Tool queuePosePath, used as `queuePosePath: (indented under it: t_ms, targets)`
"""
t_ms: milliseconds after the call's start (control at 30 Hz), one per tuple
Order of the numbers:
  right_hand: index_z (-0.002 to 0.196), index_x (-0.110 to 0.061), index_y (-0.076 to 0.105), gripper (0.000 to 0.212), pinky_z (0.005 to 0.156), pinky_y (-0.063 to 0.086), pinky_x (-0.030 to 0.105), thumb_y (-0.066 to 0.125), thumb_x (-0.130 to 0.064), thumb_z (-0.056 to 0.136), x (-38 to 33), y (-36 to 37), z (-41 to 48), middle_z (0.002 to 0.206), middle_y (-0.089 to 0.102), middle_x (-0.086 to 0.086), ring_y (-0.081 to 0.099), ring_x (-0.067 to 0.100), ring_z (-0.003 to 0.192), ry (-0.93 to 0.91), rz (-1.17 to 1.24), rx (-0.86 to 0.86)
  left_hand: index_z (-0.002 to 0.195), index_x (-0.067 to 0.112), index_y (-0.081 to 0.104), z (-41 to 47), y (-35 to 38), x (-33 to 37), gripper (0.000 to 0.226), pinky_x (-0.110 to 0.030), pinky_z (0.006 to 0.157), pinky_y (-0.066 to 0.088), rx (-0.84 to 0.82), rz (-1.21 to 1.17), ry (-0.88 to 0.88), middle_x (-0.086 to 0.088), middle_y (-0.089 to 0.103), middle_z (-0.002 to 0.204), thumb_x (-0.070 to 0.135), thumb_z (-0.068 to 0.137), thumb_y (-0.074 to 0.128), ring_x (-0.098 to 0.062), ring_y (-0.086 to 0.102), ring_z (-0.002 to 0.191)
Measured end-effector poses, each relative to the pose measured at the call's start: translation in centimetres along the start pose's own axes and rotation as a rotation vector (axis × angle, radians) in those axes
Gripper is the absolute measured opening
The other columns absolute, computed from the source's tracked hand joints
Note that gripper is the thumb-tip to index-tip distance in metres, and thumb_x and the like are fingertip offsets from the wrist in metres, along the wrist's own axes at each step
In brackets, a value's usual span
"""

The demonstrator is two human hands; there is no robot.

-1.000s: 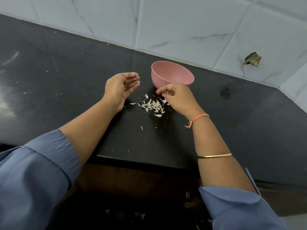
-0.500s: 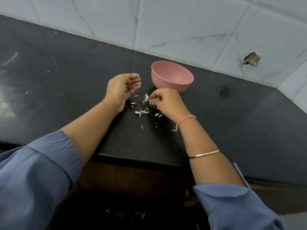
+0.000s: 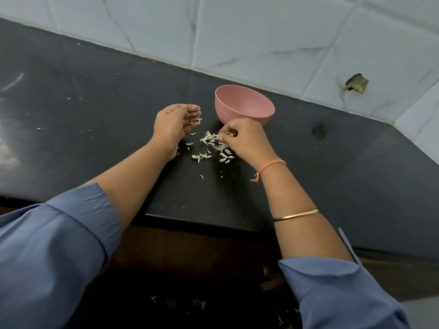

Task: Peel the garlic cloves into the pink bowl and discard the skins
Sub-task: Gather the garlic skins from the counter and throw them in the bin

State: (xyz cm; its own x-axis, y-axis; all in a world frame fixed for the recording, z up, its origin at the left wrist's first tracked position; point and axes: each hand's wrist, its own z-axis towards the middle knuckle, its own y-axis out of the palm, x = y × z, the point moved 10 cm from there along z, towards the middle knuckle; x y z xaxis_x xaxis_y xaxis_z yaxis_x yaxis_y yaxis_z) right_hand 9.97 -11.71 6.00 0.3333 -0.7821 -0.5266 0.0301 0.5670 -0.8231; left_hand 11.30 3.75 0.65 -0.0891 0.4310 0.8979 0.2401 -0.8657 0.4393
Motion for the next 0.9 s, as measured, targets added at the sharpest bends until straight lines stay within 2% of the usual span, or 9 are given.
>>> queuePosePath:
  t_ms: [100, 167, 300, 500, 600, 733, 800, 867, 900]
  targets:
    - [0.105, -0.009, 0.070, 0.025, 0.052, 0.037, 0.005, 0.052, -0.004, 0.089, 0.0, 0.8, -0.2, 0.096, 0.070, 0.004, 0.049, 0.000, 0.062, 0.020, 0.038, -0.102, 0.080, 0.006, 0.064, -0.2, 0.0, 0.2, 0.021, -0.028, 0.081, 0.056, 0.004, 0.014, 0.016, -0.007, 0.065, 0.080, -0.002, 0.088, 0.045, -0.016, 0.064, 0.078]
    - [0.110, -0.010, 0.068, 0.035, 0.056, 0.040, 0.005, 0.048, 0.006, 0.086, 0.1, 0.9, -0.3, 0.103, 0.068, 0.004, 0.052, 0.002, 0.068, 0.043, 0.081, -0.127, 0.083, 0.007, 0.064, -0.4, 0.0, 0.4, 0.021, -0.026, 0.079, 0.056, 0.006, 0.038, 0.038, -0.007, 0.065, 0.081, -0.002, 0.088, 0.045, -0.016, 0.064, 0.078]
    - [0.105, -0.012, 0.070, 0.032, 0.078, 0.052, 0.024, 0.051, 0.006, 0.087, 0.3, 0.1, -0.1, 0.103, 0.070, 0.008, 0.066, 0.018, 0.085, 0.058, 0.085, -0.024, 0.090, 0.009, 0.062, -0.6, 0.0, 0.5, 0.018, -0.024, 0.079, 0.055, 0.011, 0.048, 0.047, -0.007, 0.065, 0.083, 0.001, 0.088, 0.046, -0.015, 0.065, 0.080]
    - [0.092, -0.009, 0.068, 0.019, 0.077, 0.051, 0.031, 0.053, 0.000, 0.086, -1.5, -1.0, -0.5, 0.094, 0.067, 0.006, 0.063, 0.018, 0.084, -0.113, -0.039, 0.136, 0.087, 0.009, 0.064, -0.8, -0.1, 0.6, 0.013, -0.024, 0.081, 0.055, -0.016, 0.063, 0.061, -0.006, 0.066, 0.087, 0.017, 0.093, 0.055, -0.014, 0.066, 0.082]
    - [0.097, -0.010, 0.071, 0.034, 0.072, 0.040, 0.018, 0.043, 0.006, 0.084, -1.0, 0.7, -0.6, 0.105, 0.059, 0.004, 0.055, 0.016, 0.089, -0.089, -0.048, -0.018, 0.088, 0.011, 0.063, -0.9, 0.4, 0.5, 0.007, -0.023, 0.078, 0.055, -0.067, 0.107, 0.080, -0.004, 0.067, 0.086, 0.015, 0.090, 0.059, -0.012, 0.067, 0.078]
    - [0.113, -0.007, 0.065, 0.044, 0.062, 0.036, -0.002, 0.035, 0.008, 0.086, 1.4, 0.0, -0.9, 0.115, 0.059, 0.005, 0.051, 0.000, 0.078, 0.047, 0.119, 0.040, 0.086, 0.011, 0.067, -0.6, 0.7, 0.5, 0.011, -0.026, 0.085, 0.051, -0.095, 0.161, 0.095, -0.005, 0.069, 0.091, 0.015, 0.089, 0.057, -0.016, 0.066, 0.090]
    - [0.130, -0.008, 0.052, 0.040, 0.079, 0.038, -0.002, 0.036, -0.002, 0.094, 2.4, 1.5, -0.7, 0.124, 0.055, 0.004, 0.056, 0.006, 0.094, 0.110, 0.134, -0.039, 0.085, 0.016, 0.071, -0.6, 1.1, 0.4, 0.018, -0.029, 0.096, 0.045, -0.128, 0.225, 0.084, -0.003, 0.070, 0.100, 0.030, 0.078, 0.061, -0.017, 0.062, 0.106]
    - [0.138, -0.006, 0.043, 0.040, 0.106, 0.032, 0.020, 0.036, -0.011, 0.098, 2.5, 3.3, -0.3, 0.141, 0.046, 0.008, 0.046, 0.019, 0.126, 0.115, 0.090, -0.122, 0.092, 0.021, 0.071, -0.8, 1.5, -0.1, 0.037, -0.029, 0.102, 0.040, -0.177, 0.304, 0.052, 0.000, 0.067, 0.114, 0.046, 0.066, 0.062, -0.015, 0.057, 0.115]
    - [0.138, -0.006, 0.042, 0.040, 0.108, 0.027, 0.024, 0.036, -0.014, 0.099, 2.0, 3.9, -0.3, 0.143, 0.043, 0.009, 0.040, 0.020, 0.132, 0.101, 0.087, -0.141, 0.098, 0.020, 0.068, -0.9, 1.8, -0.4, 0.041, -0.029, 0.103, 0.039, -0.208, 0.315, 0.026, 0.001, 0.063, 0.120, 0.047, 0.069, 0.062, -0.014, 0.054, 0.118]
